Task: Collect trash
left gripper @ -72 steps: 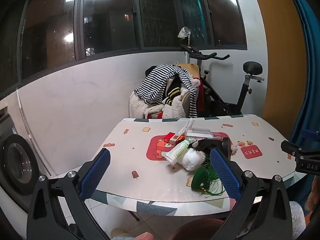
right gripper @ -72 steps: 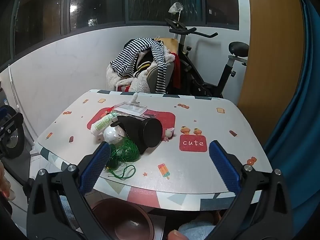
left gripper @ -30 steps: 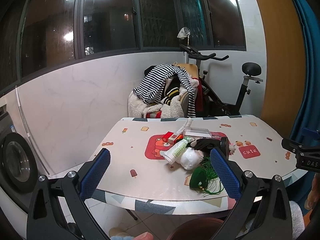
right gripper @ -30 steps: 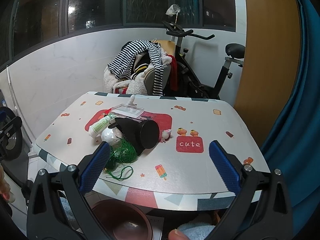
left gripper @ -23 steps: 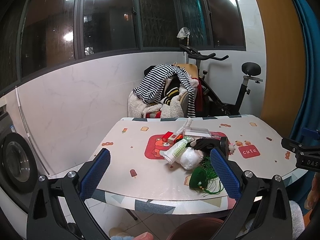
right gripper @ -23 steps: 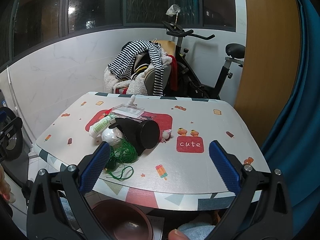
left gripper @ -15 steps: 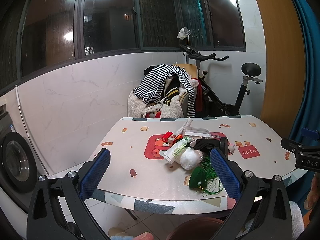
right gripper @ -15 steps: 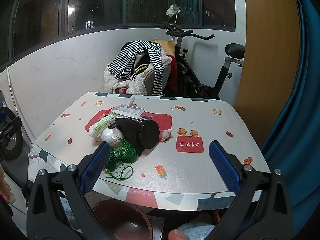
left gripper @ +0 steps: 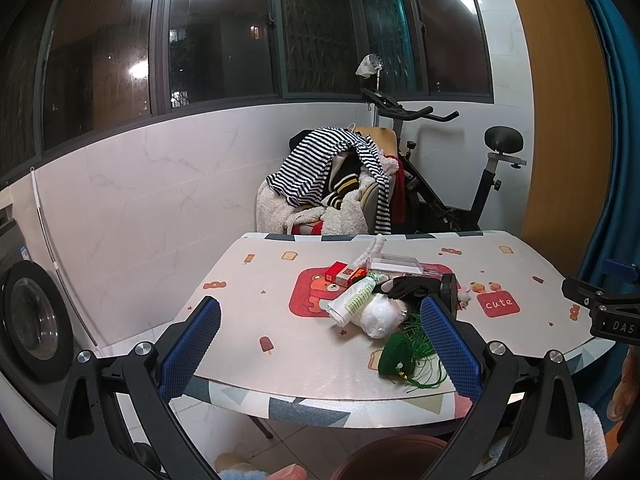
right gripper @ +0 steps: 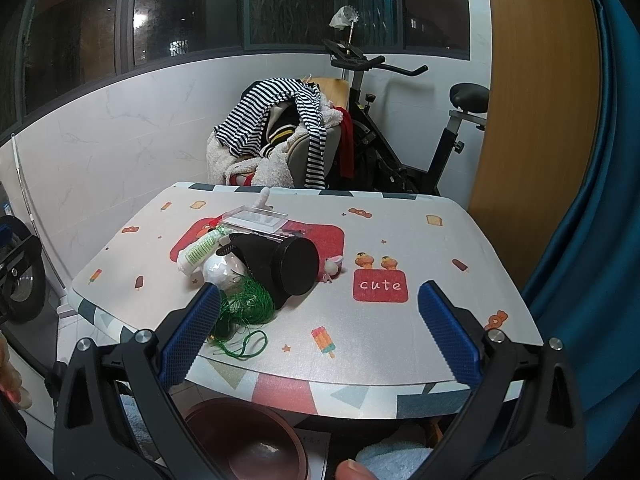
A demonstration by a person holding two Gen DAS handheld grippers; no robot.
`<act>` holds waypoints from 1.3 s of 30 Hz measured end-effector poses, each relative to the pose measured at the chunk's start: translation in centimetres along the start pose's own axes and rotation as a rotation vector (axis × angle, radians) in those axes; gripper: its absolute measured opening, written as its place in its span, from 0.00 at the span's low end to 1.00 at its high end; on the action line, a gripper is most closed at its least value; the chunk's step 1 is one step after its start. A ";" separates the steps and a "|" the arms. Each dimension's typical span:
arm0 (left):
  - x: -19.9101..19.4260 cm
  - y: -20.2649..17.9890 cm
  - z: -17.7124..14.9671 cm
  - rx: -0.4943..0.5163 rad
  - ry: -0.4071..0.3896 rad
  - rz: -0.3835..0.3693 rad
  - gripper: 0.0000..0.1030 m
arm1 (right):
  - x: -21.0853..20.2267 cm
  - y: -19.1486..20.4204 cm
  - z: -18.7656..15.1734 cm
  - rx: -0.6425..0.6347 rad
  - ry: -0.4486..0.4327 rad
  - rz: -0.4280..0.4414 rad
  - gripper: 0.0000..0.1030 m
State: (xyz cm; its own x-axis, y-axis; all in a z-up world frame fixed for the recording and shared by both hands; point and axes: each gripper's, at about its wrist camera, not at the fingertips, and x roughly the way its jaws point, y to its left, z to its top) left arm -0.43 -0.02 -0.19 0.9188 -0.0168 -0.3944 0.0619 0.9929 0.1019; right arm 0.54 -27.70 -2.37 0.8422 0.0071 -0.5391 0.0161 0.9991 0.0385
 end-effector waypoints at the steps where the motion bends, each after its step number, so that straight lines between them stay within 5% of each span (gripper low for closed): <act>1: 0.0 0.0 -0.1 -0.006 0.001 -0.007 0.95 | 0.0 0.0 0.0 0.001 0.000 0.001 0.94; 8: 0.6 0.7 -0.8 -0.022 0.006 -0.039 0.95 | 0.4 0.2 -0.3 0.007 0.013 0.011 0.94; 11: 1.4 0.7 -1.2 -0.005 0.041 -0.108 0.95 | 1.1 0.2 -0.5 0.016 0.033 0.024 0.94; 19: 3.3 1.0 -3.1 0.036 0.053 -0.048 0.95 | 4.0 0.3 -2.7 0.029 0.090 0.062 0.95; 25: 5.9 2.1 -4.7 0.040 0.103 -0.027 0.95 | 7.8 1.7 -4.2 0.065 0.128 0.184 0.95; 29: 7.1 3.7 -5.4 -0.023 0.147 -0.029 0.95 | 11.9 5.1 -5.7 0.020 0.179 0.277 0.94; 39: 9.0 6.8 -6.4 -0.095 0.183 0.077 0.95 | 20.4 12.0 -6.0 -0.047 0.240 0.338 0.92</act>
State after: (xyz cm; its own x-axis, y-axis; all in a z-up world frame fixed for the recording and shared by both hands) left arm 5.76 7.30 -8.84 0.8327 0.0728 -0.5489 -0.0510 0.9972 0.0549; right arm 14.71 -15.32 -17.98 0.6465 0.3387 -0.6836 -0.2686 0.9397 0.2115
